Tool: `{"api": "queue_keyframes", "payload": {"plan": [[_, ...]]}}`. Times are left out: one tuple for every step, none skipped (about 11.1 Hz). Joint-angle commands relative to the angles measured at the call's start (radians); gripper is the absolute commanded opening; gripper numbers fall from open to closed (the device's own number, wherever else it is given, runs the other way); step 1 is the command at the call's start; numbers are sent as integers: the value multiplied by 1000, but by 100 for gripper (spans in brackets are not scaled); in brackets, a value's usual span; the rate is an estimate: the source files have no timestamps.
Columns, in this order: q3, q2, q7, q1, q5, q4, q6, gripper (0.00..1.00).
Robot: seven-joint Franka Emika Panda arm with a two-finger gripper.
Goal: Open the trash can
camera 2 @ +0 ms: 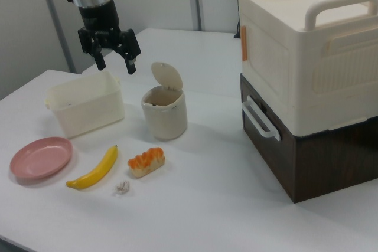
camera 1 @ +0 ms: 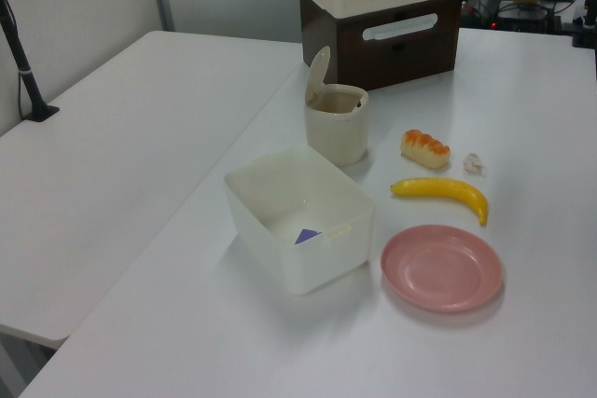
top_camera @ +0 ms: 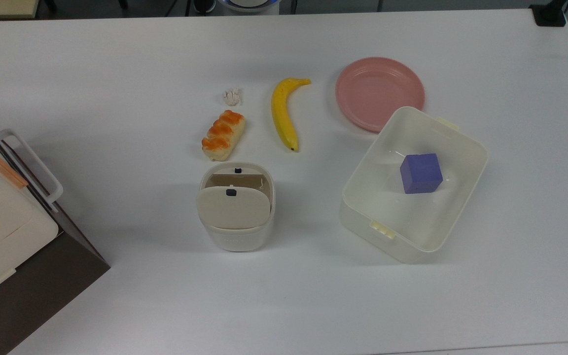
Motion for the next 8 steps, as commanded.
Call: {"api": "queue_keyframes", "payload": {"plan": [[-16,-39,-51,-1,14,-38,35,100],[-16,-39,-27,1,14,-38,34,100],[-17,-39,11,1,14,-37,35,100],[-19,-39,19,10,12,-37,39,100],[-27,-39,19,18,12,-37,40,100],[-46,-39,19,39,12,-37,42,100],[-82,-39,19,74,9,-29,43,100],[-93,-39,19,78,12,-21,40,100]]}}
